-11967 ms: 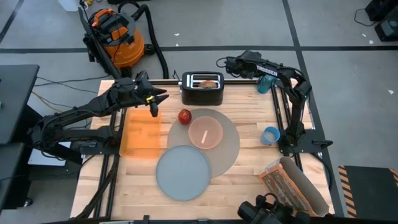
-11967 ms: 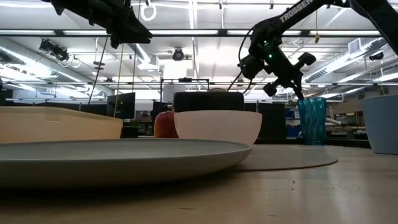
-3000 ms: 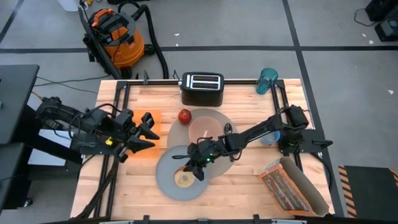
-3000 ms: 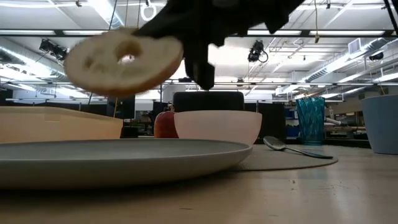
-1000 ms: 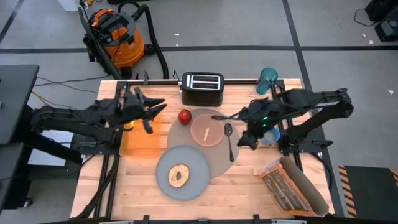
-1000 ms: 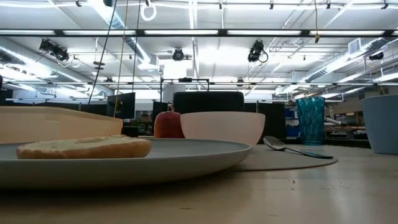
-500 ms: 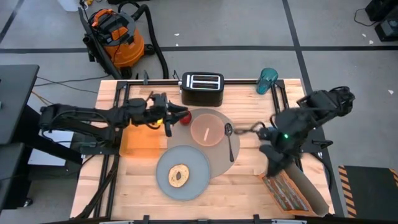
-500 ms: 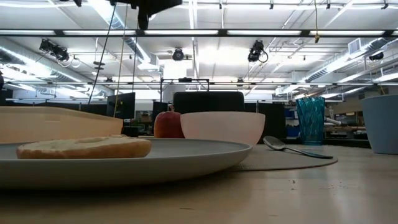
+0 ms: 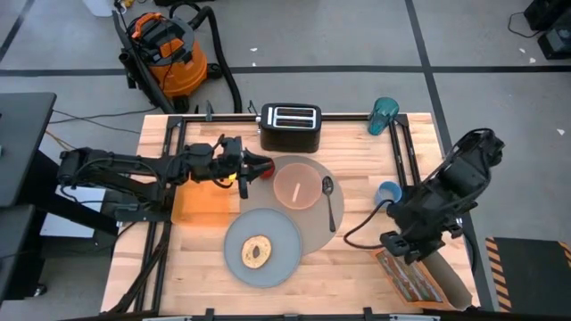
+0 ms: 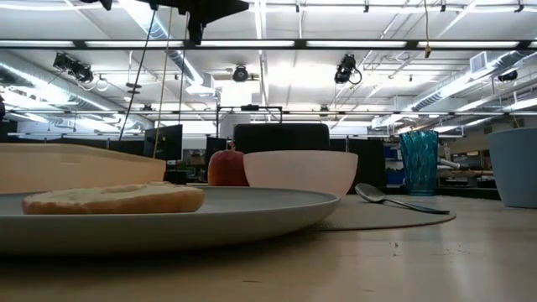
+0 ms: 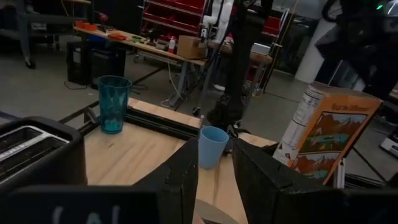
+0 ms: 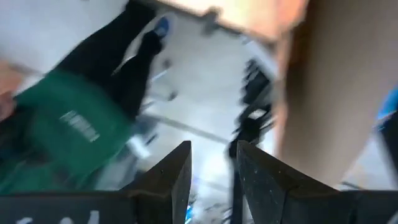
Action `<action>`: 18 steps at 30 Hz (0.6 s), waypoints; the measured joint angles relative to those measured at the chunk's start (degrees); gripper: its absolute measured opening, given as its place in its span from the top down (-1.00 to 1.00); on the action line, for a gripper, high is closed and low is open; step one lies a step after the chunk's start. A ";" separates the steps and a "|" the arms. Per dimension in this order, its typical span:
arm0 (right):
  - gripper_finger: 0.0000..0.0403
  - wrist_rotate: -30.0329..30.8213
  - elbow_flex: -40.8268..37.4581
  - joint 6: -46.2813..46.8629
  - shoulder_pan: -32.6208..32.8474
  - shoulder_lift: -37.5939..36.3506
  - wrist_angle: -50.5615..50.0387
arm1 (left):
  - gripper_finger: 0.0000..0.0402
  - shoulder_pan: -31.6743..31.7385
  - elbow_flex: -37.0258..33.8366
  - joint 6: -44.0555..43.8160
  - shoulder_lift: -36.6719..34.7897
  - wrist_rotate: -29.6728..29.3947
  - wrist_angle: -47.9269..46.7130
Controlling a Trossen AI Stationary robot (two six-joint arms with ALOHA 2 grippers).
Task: Arrange a breakfast setting
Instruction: Pour the cereal from the cereal box into the orange bowl
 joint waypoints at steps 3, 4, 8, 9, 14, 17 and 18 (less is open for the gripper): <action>0.32 -0.54 -0.41 -3.22 0.25 0.88 -3.51 | 0.48 -0.43 0.00 -0.35 -0.02 0.04 -0.40; 0.32 0.84 -0.86 -3.86 0.35 0.70 -2.94 | 0.48 -0.62 0.00 -0.36 -0.02 0.04 -0.42; 0.32 6.25 -1.70 -5.57 0.61 1.05 -3.19 | 0.48 -0.85 0.00 -0.39 -0.02 0.02 -0.44; 0.32 6.24 -2.41 -6.24 0.59 1.22 -3.38 | 0.48 -0.85 0.00 -0.41 -0.02 0.02 -0.45; 0.32 2.48 -5.49 -6.80 0.65 1.78 -3.48 | 0.48 -0.87 0.00 -0.51 -0.02 0.02 -0.79; 0.32 1.93 -5.49 -7.60 0.62 1.62 -1.70 | 0.48 -0.87 0.00 -0.58 -0.02 0.02 -0.79; 0.32 1.81 -5.49 -7.63 0.61 1.34 -0.35 | 0.48 -0.85 0.00 -0.57 -0.02 0.02 -0.79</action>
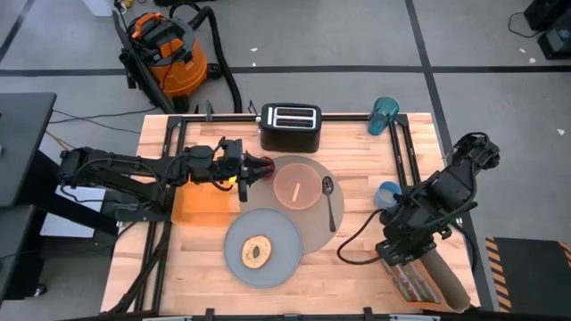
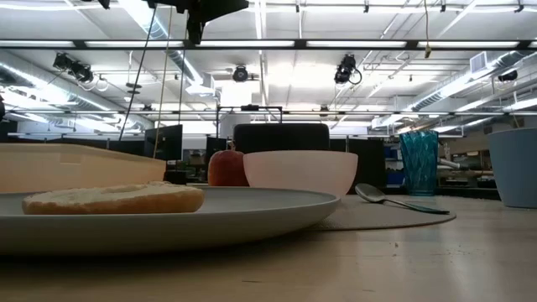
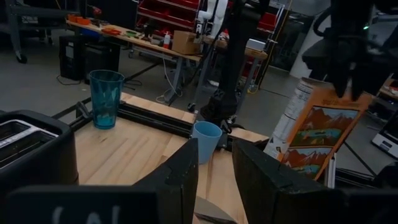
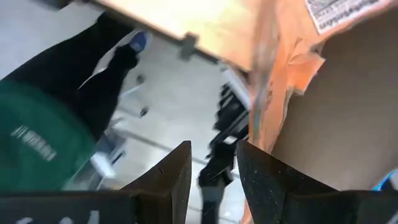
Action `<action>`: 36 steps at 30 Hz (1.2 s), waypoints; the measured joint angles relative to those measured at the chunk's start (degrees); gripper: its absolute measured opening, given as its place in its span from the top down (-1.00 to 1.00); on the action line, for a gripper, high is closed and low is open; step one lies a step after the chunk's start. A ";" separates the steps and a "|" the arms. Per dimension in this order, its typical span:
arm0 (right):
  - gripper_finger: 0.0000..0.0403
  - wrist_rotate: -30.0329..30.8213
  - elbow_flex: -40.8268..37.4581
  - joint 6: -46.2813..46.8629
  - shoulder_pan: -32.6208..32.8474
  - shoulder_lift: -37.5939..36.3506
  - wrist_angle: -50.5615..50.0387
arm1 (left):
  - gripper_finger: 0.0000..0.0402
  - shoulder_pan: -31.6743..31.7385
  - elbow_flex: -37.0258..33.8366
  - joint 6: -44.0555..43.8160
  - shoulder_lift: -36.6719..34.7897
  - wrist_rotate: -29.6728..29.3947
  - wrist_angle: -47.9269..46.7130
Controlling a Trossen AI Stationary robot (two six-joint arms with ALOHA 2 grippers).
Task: Arrange a breakfast setting
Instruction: Pour the cereal from the cereal box into the orange bowl
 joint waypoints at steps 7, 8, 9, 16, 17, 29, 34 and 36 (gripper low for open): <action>0.32 -0.27 1.88 0.97 -0.27 -2.41 -2.80 | 0.48 0.00 0.00 -0.11 0.00 0.01 -0.02; 0.32 -0.55 1.87 0.74 -0.20 -2.67 -3.56 | 0.48 0.00 0.00 -0.13 0.00 0.01 -0.02; 0.32 -0.44 1.45 0.26 -0.03 -3.17 -2.89 | 0.48 0.00 0.00 -0.13 0.00 0.01 -0.02; 0.32 1.43 -2.75 -1.83 0.17 -3.48 -3.09 | 0.48 0.00 0.00 -0.44 -0.04 0.00 -0.60; 0.32 1.43 -3.72 -1.96 0.17 -3.48 -3.08 | 0.48 0.00 0.00 -0.44 -0.04 0.01 -0.88; 0.74 3.01 -8.44 -4.40 0.17 -3.38 -1.79 | 0.48 -0.02 0.00 -0.40 -0.04 9.20 -0.87; 0.94 3.22 -8.46 -4.44 -0.14 -3.39 1.98 | 0.48 -0.71 0.00 -0.45 -0.03 10.05 -1.29; 0.96 3.26 -8.46 -4.46 -0.80 -3.18 4.07 | 0.48 -1.69 0.00 -0.46 0.08 10.00 -1.23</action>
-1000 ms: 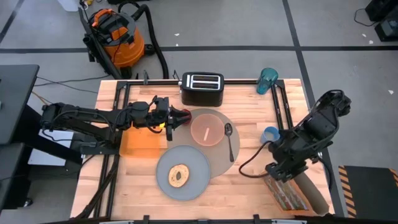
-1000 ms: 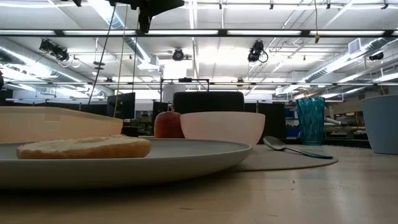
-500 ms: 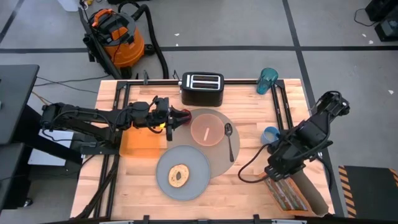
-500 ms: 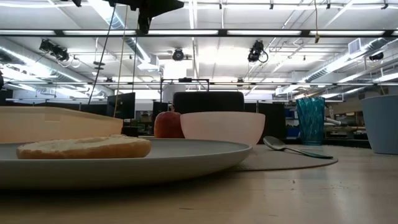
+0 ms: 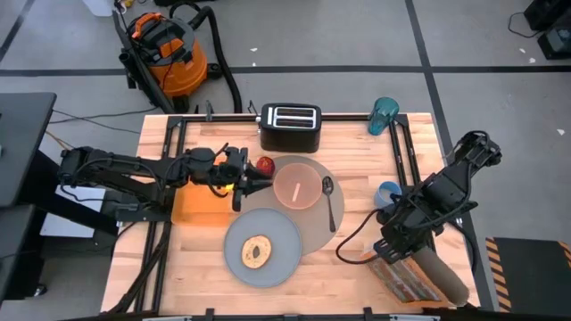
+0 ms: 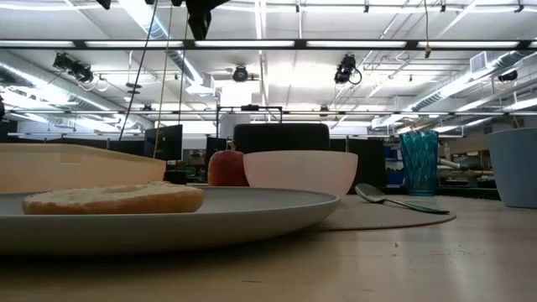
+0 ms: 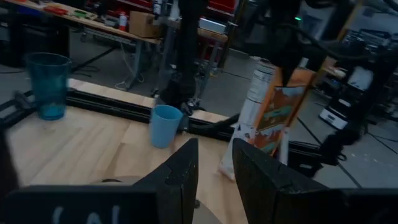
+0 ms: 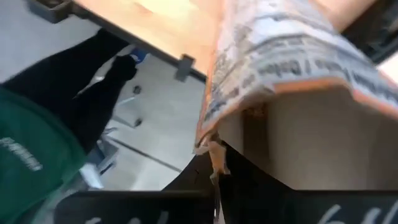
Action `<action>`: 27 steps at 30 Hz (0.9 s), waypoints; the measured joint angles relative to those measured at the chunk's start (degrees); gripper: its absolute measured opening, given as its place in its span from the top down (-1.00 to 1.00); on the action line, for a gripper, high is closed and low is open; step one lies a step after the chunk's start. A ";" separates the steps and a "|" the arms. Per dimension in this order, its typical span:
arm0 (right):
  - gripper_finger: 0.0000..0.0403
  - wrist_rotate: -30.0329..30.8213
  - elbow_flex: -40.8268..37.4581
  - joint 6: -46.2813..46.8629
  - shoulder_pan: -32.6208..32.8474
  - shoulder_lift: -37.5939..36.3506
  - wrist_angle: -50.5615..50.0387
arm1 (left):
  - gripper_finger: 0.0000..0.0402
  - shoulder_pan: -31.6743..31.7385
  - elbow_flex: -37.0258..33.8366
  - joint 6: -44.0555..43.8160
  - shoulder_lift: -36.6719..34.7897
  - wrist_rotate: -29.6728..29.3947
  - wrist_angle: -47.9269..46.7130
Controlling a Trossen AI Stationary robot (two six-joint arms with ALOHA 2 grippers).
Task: Arrange a breakfast setting
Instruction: Pour the cereal from the cereal box into the orange bowl
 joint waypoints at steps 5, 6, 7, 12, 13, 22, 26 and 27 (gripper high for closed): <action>0.97 4.03 1.77 -1.78 -2.88 1.70 0.56 | 0.43 -3.49 -0.02 -1.14 3.38 0.10 1.28; 0.97 4.77 1.90 -2.27 -3.63 1.98 0.74 | 0.40 -4.19 -0.02 -1.41 4.36 0.11 1.98; 0.97 5.42 2.08 -2.72 -4.64 2.32 0.77 | 0.36 -4.95 -0.02 -1.49 5.58 0.11 2.91; 0.98 6.81 3.13 -9.06 -9.19 4.29 2.81 | 0.07 -7.56 -0.04 -1.65 11.64 -0.05 10.72; 0.98 6.81 3.53 -10.39 -9.95 4.87 3.30 | 0.01 -7.80 -0.04 -1.92 12.90 -0.03 12.54; 0.98 7.44 11.39 -20.29 -13.85 12.41 3.94 | -0.34 -7.86 -0.02 -5.58 20.96 3.67 21.42; 0.98 7.53 15.39 -23.93 -15.00 15.78 3.73 | -0.36 -7.86 -0.02 -4.75 22.94 6.25 24.07; 0.98 7.71 16.61 -24.99 -15.22 16.54 3.78 | -0.36 -7.88 0.08 -4.34 23.45 6.58 24.66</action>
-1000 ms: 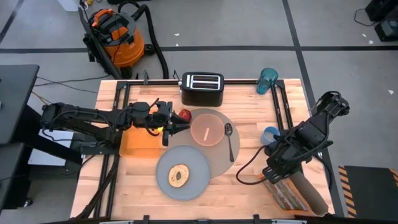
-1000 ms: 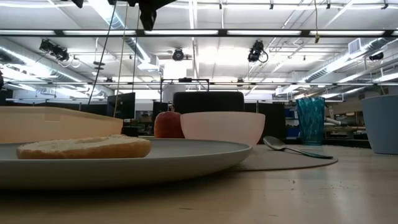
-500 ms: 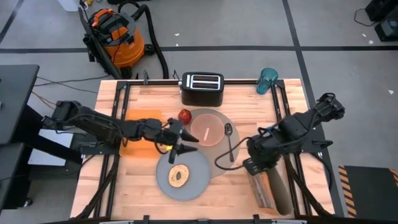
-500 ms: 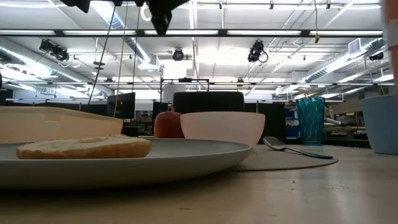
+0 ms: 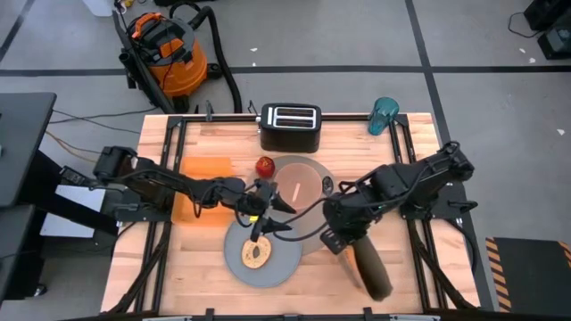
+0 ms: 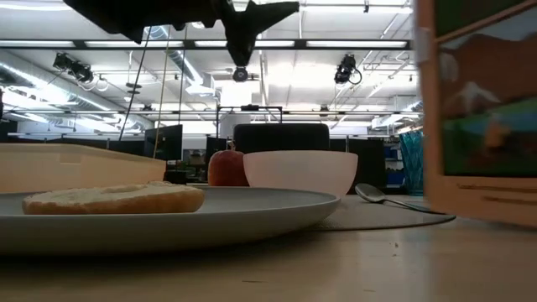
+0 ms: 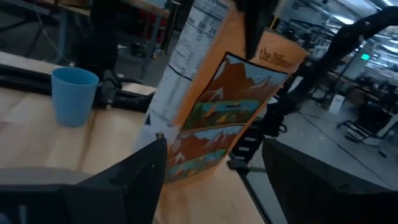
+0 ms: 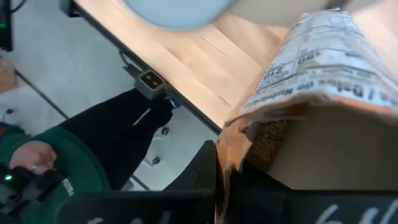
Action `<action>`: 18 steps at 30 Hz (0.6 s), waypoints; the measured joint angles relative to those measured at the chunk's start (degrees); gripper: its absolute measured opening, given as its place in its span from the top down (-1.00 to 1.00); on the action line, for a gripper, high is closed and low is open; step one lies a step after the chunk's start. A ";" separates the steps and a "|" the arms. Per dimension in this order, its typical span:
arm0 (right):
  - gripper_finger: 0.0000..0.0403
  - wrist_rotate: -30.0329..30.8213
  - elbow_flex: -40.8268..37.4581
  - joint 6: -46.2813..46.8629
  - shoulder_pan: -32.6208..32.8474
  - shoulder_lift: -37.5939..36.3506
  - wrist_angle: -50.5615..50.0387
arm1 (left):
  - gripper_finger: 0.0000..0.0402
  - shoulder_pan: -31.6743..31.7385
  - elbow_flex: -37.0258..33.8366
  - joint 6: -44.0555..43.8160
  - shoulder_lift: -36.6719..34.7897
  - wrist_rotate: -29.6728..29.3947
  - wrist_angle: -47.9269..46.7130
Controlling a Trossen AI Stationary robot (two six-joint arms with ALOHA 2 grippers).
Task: Arrange a breakfast setting
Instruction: Pour the cereal from the cereal box into the orange bowl
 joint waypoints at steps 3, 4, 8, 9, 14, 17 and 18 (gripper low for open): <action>0.98 0.57 3.79 -3.51 -0.51 2.32 -0.05 | -0.36 0.07 2.09 2.28 1.52 1.32 -1.24; 0.98 0.61 4.96 -4.81 -0.62 3.04 -0.23 | -0.36 0.07 3.31 3.73 2.00 1.50 -2.01; 0.98 -0.16 7.04 -8.86 -0.94 5.10 -0.67 | -0.36 0.43 9.86 10.34 4.69 2.55 -9.11; 0.98 -0.66 7.09 -9.54 -0.98 5.49 -0.70 | -0.36 0.64 11.50 11.70 5.40 2.59 -11.48; 0.98 -2.07 7.04 -12.67 -0.87 6.24 -0.64 | -0.36 2.16 17.76 16.97 10.03 6.36 -14.36; 0.97 -2.17 7.02 -13.73 -0.90 6.44 -0.63 | -0.36 3.11 21.09 17.88 13.01 10.85 -14.39; 0.97 -2.13 7.02 -14.23 -0.90 6.49 -0.65 | -0.36 3.35 22.09 18.25 13.80 12.40 -14.48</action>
